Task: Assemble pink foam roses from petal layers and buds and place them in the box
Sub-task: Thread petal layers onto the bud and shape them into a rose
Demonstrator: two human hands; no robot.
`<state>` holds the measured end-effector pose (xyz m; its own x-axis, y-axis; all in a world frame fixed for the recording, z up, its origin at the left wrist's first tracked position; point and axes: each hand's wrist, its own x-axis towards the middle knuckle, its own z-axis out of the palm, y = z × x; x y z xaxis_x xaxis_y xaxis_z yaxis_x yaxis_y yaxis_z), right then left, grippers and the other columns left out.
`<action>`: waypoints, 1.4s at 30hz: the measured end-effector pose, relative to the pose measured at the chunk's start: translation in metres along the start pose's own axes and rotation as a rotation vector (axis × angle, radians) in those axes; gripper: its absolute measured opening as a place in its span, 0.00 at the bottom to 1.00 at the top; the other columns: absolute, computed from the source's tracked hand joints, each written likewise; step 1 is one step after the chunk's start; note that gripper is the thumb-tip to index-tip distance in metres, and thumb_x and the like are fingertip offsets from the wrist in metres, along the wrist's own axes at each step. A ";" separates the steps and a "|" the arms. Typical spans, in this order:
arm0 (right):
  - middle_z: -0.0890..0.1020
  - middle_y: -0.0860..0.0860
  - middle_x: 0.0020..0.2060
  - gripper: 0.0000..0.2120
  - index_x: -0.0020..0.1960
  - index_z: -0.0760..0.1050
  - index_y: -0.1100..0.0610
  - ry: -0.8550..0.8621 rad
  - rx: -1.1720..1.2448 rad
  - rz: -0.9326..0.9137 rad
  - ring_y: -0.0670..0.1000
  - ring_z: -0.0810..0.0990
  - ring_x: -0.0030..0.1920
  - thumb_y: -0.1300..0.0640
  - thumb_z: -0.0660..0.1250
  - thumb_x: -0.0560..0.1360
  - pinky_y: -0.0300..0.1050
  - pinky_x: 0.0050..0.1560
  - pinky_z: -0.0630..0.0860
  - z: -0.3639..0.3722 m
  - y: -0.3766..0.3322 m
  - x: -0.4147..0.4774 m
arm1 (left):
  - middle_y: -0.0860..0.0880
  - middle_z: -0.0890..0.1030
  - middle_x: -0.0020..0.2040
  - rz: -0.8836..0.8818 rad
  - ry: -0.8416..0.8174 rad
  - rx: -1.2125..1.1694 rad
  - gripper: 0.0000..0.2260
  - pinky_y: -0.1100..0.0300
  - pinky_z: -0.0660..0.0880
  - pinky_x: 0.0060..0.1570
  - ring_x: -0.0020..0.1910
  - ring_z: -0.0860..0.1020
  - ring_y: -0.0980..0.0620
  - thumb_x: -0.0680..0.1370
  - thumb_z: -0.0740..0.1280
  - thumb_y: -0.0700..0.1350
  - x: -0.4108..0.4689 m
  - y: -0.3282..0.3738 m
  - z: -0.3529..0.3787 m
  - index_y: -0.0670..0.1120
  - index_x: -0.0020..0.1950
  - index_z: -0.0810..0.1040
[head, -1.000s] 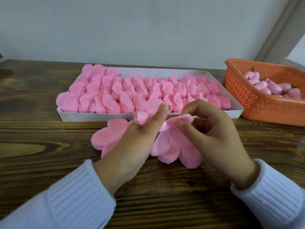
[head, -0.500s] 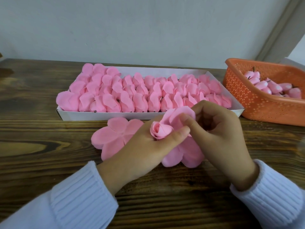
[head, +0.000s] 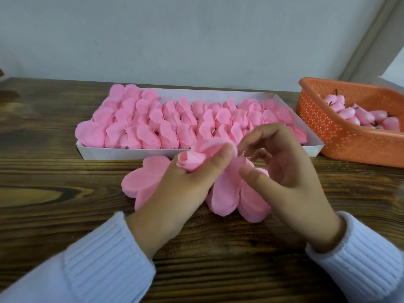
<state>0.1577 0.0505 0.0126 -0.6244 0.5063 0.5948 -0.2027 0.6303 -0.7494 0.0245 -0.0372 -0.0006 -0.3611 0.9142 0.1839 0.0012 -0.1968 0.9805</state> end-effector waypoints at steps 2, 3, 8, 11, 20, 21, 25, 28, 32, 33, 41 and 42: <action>0.77 0.44 0.47 0.13 0.52 0.70 0.52 0.004 -0.023 0.017 0.51 0.77 0.49 0.56 0.68 0.69 0.52 0.51 0.72 0.001 0.002 -0.001 | 0.56 0.82 0.33 -0.018 -0.003 -0.042 0.17 0.70 0.73 0.34 0.34 0.79 0.62 0.65 0.67 0.65 0.002 -0.001 -0.002 0.55 0.43 0.84; 0.77 0.43 0.47 0.15 0.52 0.69 0.52 0.020 -0.036 0.030 0.50 0.77 0.51 0.55 0.70 0.68 0.51 0.53 0.72 0.002 0.003 -0.001 | 0.54 0.84 0.40 -0.027 -0.011 -0.066 0.20 0.67 0.76 0.42 0.42 0.81 0.60 0.66 0.67 0.65 0.003 -0.003 -0.003 0.53 0.48 0.83; 0.77 0.49 0.53 0.24 0.57 0.68 0.53 0.016 0.013 0.099 0.51 0.77 0.58 0.51 0.73 0.66 0.51 0.60 0.72 0.003 0.004 -0.001 | 0.52 0.82 0.58 0.008 -0.189 -0.178 0.22 0.53 0.73 0.63 0.63 0.77 0.52 0.65 0.71 0.68 0.001 0.004 -0.004 0.54 0.50 0.84; 0.81 0.47 0.48 0.25 0.58 0.68 0.51 -0.067 0.177 0.174 0.46 0.80 0.53 0.53 0.74 0.65 0.40 0.55 0.74 0.002 0.000 0.001 | 0.53 0.79 0.62 0.030 -0.238 -0.175 0.22 0.46 0.64 0.70 0.70 0.70 0.52 0.63 0.70 0.70 -0.002 0.005 0.000 0.55 0.46 0.84; 0.84 0.54 0.48 0.27 0.62 0.69 0.54 -0.120 0.470 0.305 0.52 0.83 0.49 0.62 0.74 0.66 0.44 0.49 0.78 0.008 0.000 0.000 | 0.57 0.82 0.57 0.086 -0.190 -0.103 0.23 0.49 0.73 0.61 0.60 0.78 0.55 0.62 0.70 0.71 -0.001 0.003 0.001 0.55 0.46 0.82; 0.84 0.54 0.50 0.26 0.63 0.69 0.55 -0.134 0.496 0.312 0.53 0.82 0.50 0.63 0.73 0.67 0.44 0.49 0.78 0.008 0.001 0.000 | 0.59 0.81 0.57 0.101 -0.191 -0.081 0.22 0.52 0.74 0.60 0.60 0.78 0.56 0.63 0.69 0.71 -0.001 0.004 0.001 0.57 0.46 0.82; 0.81 0.58 0.56 0.28 0.64 0.70 0.59 -0.179 0.617 0.369 0.61 0.79 0.56 0.63 0.76 0.67 0.54 0.56 0.77 0.008 0.001 0.001 | 0.57 0.81 0.57 0.156 -0.212 -0.010 0.19 0.63 0.75 0.55 0.59 0.78 0.57 0.66 0.66 0.71 -0.002 0.007 0.002 0.60 0.46 0.81; 0.79 0.60 0.53 0.31 0.64 0.69 0.64 -0.223 0.753 0.423 0.57 0.80 0.52 0.60 0.78 0.65 0.48 0.51 0.80 0.005 -0.001 0.002 | 0.52 0.84 0.51 0.119 -0.270 -0.014 0.23 0.65 0.77 0.51 0.53 0.82 0.55 0.66 0.68 0.69 -0.004 0.007 0.001 0.54 0.51 0.82; 0.79 0.60 0.50 0.25 0.61 0.71 0.65 -0.263 0.881 0.525 0.52 0.83 0.45 0.70 0.72 0.66 0.41 0.42 0.81 0.003 -0.005 0.002 | 0.46 0.83 0.53 0.107 -0.385 -0.113 0.21 0.60 0.79 0.49 0.52 0.82 0.50 0.70 0.72 0.58 -0.002 0.007 -0.002 0.50 0.58 0.79; 0.79 0.61 0.48 0.25 0.62 0.69 0.68 -0.288 0.913 0.543 0.51 0.83 0.42 0.70 0.70 0.67 0.39 0.38 0.80 0.004 -0.006 0.003 | 0.48 0.82 0.55 0.121 -0.411 -0.092 0.17 0.61 0.78 0.50 0.54 0.81 0.52 0.71 0.72 0.56 -0.002 0.008 -0.002 0.52 0.58 0.79; 0.80 0.67 0.52 0.18 0.60 0.75 0.63 -0.223 0.685 0.547 0.61 0.81 0.48 0.61 0.68 0.71 0.51 0.45 0.80 0.003 0.003 0.003 | 0.63 0.83 0.46 0.153 -0.225 0.136 0.12 0.42 0.76 0.44 0.40 0.77 0.66 0.77 0.62 0.59 -0.002 0.009 -0.001 0.61 0.56 0.80; 0.81 0.66 0.52 0.15 0.59 0.76 0.61 -0.189 0.626 0.545 0.61 0.81 0.48 0.61 0.68 0.72 0.51 0.45 0.81 0.001 0.005 0.003 | 0.65 0.81 0.37 0.167 -0.199 0.094 0.10 0.49 0.75 0.32 0.30 0.74 0.64 0.78 0.63 0.57 -0.003 0.010 0.000 0.60 0.55 0.80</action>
<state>0.1538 0.0540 0.0106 -0.8602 0.5025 0.0868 -0.1818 -0.1432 -0.9729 0.0250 -0.0417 0.0091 -0.1587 0.9251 0.3450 0.1356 -0.3257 0.9357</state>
